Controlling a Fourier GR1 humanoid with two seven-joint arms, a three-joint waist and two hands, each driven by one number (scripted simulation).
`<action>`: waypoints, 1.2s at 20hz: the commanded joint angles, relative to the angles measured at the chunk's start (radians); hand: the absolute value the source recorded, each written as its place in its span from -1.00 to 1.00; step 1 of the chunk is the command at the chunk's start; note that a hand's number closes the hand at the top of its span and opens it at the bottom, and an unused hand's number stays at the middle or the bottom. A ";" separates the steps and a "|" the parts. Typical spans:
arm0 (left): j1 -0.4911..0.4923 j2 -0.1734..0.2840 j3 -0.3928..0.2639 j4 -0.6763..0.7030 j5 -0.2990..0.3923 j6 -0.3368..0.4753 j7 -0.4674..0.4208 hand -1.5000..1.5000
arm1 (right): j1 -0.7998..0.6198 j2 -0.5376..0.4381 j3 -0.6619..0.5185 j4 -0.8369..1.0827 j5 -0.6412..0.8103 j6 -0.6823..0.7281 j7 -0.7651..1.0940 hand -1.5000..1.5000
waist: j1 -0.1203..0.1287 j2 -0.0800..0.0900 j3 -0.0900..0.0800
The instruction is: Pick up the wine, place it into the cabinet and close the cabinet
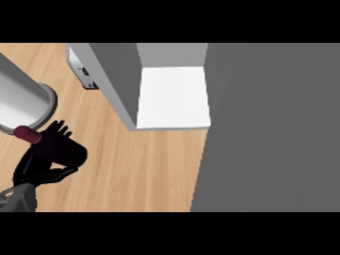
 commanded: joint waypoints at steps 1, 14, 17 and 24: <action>-0.021 -0.008 0.025 0.043 0.041 -0.115 -0.041 1.00 | 0.096 0.009 -0.013 -0.127 -0.074 0.006 0.056 -1.00 | -0.002 0.000 0.001; 0.020 -0.180 -0.133 -0.135 -0.120 0.211 -0.241 1.00 | 0.005 0.003 0.039 -0.100 0.000 -0.041 0.105 -1.00 | 0.012 -0.007 0.001; 0.012 -0.270 -0.127 -0.204 -0.111 0.366 -0.200 1.00 | -0.052 -0.040 -0.060 -0.092 -0.084 -0.036 0.159 -1.00 | 0.009 -0.011 0.002; 0.118 -0.336 -0.225 -0.496 -0.115 0.454 -0.202 1.00 | 0.005 -0.023 -0.052 -0.029 -0.082 -0.005 0.047 -1.00 | 0.031 -0.010 0.004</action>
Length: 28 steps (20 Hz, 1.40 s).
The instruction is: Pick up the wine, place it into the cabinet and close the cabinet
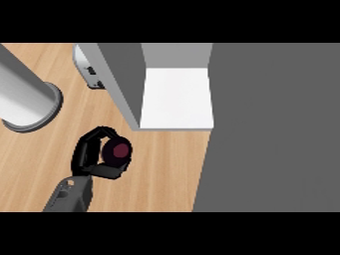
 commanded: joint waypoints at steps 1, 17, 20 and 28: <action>0.011 -0.045 -0.060 -0.101 0.029 0.068 -0.009 1.00 | -0.031 -0.014 -0.053 -0.052 -0.096 -0.009 0.085 -1.00 | -0.003 0.002 -0.001; 0.041 -0.047 -0.455 -0.823 0.241 0.364 0.615 1.00 | 0.090 0.007 -0.046 -0.104 -0.122 0.029 0.034 -1.00 | -0.004 0.000 0.000; -0.075 -0.047 -0.500 -0.840 0.236 0.520 0.701 1.00 | 0.087 0.007 -0.031 -0.106 -0.097 0.024 0.032 -1.00 | -0.011 0.002 -0.001; -0.244 -0.047 -0.512 -0.778 0.259 0.655 0.861 1.00 | 0.092 0.008 -0.072 -0.046 -0.127 0.047 -0.009 -1.00 | -0.009 0.006 -0.001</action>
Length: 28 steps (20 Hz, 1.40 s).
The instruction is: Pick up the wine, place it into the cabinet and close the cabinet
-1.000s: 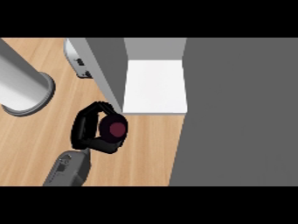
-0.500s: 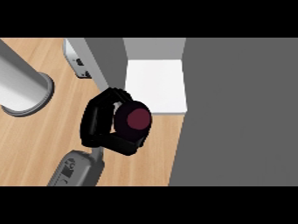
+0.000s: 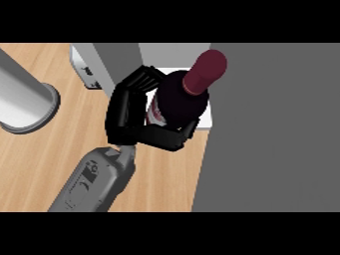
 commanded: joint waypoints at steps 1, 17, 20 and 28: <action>-0.126 0.000 0.057 0.048 -0.008 0.041 0.124 1.00 | 0.022 -0.008 -0.026 -0.090 -0.083 0.004 0.061 -1.00 | 0.000 0.001 0.000; -0.286 0.000 0.030 0.372 -0.077 0.127 -0.079 1.00 | 0.019 0.005 -0.034 -0.143 -0.103 -0.007 0.081 -1.00 | -0.013 0.002 0.000; -0.299 0.000 0.008 0.475 -0.037 0.127 -0.160 1.00 | 0.033 -0.001 -0.074 -0.067 -0.143 0.045 0.011 -1.00 | -0.019 0.007 0.000; -0.274 0.000 0.035 0.571 0.039 0.071 -0.274 1.00 | 0.079 0.025 -0.051 -0.092 -0.117 0.051 -0.007 -1.00 | -0.009 0.006 0.000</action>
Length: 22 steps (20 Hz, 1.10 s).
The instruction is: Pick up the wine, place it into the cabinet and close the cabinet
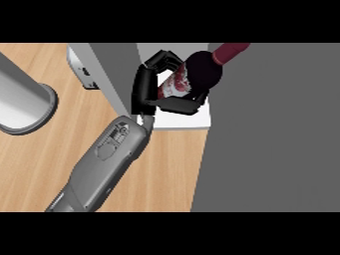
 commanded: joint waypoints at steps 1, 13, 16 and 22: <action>0.019 0.000 -0.028 0.107 0.069 0.005 -0.129 1.00 | 0.026 -0.001 -0.018 -0.078 -0.094 0.014 0.026 -1.00 | -0.008 0.002 0.000; 0.020 0.000 -0.104 0.272 0.100 0.025 -0.204 1.00 | 0.059 0.021 -0.035 -0.043 -0.112 0.039 -0.034 -1.00 | 0.003 -0.001 0.001; -0.027 0.000 -0.046 0.443 0.127 -0.006 -0.333 1.00 | 0.007 0.028 0.016 -0.086 -0.067 -0.004 0.043 -1.00 | -0.016 0.004 -0.001; -0.114 0.000 -0.027 0.520 0.237 0.001 -0.394 1.00 | -0.035 -0.001 -0.017 -0.044 -0.089 0.014 0.047 -1.00 | -0.021 0.005 -0.001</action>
